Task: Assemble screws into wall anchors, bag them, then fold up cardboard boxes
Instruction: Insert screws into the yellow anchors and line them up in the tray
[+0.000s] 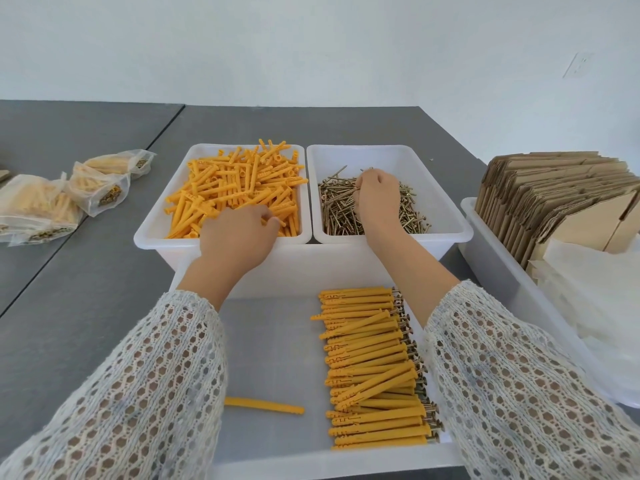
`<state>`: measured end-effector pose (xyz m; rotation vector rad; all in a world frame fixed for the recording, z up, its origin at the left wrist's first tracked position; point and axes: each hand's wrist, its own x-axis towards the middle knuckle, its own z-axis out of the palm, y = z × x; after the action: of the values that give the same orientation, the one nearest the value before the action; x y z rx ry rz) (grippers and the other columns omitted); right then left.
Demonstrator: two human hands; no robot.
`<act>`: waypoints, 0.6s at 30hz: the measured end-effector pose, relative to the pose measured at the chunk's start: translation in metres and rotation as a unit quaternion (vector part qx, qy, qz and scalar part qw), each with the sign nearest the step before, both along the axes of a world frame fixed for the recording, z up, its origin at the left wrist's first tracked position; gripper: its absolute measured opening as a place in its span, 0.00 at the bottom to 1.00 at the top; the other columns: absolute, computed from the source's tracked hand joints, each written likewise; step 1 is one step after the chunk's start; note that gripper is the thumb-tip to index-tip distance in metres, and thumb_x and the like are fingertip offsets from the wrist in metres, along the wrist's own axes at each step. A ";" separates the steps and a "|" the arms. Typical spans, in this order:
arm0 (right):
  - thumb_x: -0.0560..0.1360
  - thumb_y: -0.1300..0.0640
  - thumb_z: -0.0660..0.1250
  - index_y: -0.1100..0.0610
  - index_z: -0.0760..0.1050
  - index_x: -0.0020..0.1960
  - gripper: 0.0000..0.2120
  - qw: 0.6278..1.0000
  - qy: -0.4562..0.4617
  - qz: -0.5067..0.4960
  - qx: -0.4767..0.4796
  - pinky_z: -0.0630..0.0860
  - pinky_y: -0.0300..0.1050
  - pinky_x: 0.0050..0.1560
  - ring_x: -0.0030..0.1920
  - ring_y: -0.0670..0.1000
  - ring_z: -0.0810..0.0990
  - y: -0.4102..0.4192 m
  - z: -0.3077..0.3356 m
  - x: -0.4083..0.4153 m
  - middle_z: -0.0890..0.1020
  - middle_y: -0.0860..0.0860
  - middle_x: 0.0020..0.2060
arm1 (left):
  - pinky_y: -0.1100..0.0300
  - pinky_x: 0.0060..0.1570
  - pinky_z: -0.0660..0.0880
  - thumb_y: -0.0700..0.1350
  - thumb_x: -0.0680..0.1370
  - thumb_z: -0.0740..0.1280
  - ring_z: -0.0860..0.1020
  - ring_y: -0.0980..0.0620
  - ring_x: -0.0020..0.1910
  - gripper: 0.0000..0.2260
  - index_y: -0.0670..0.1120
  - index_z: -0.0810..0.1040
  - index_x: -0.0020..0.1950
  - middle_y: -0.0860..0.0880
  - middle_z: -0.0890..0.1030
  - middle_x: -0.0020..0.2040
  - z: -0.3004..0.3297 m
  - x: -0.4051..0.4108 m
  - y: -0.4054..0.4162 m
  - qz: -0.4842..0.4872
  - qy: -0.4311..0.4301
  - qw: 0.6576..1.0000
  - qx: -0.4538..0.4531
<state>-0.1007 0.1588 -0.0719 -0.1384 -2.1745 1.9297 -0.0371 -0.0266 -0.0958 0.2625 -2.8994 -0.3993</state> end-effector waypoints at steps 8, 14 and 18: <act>0.76 0.61 0.65 0.55 0.63 0.31 0.17 0.984 -0.038 0.113 0.135 0.65 0.44 0.33 0.27 0.49 0.64 0.003 -0.004 -0.001 0.70 0.54 0.30 | 0.58 0.32 0.65 0.53 0.80 0.59 0.75 0.48 0.41 0.08 0.54 0.76 0.49 0.53 0.77 0.38 -0.001 0.001 0.002 0.046 0.038 0.998 0.021; 0.79 0.66 0.59 0.57 0.68 0.41 0.09 0.987 -0.102 0.125 0.020 0.65 0.36 0.22 0.19 0.46 0.67 0.005 0.000 -0.001 0.75 0.53 0.26 | 0.56 0.34 0.71 0.50 0.78 0.64 0.77 0.50 0.42 0.03 0.53 0.74 0.50 0.54 0.78 0.42 0.001 0.002 0.004 0.045 0.116 0.989 0.082; 0.81 0.66 0.54 0.61 0.68 0.53 0.06 0.968 -0.136 0.106 -0.184 0.70 0.40 0.25 0.21 0.48 0.71 0.011 0.005 -0.006 0.78 0.54 0.28 | 0.55 0.28 0.69 0.43 0.78 0.64 0.76 0.51 0.37 0.02 0.50 0.72 0.48 0.54 0.76 0.39 0.004 0.003 0.010 -0.016 0.219 0.969 0.112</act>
<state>-0.1063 0.1699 -0.0672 -0.2567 -2.0284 2.5613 -0.0342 -0.0170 -0.0919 0.1381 -2.4284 -0.6962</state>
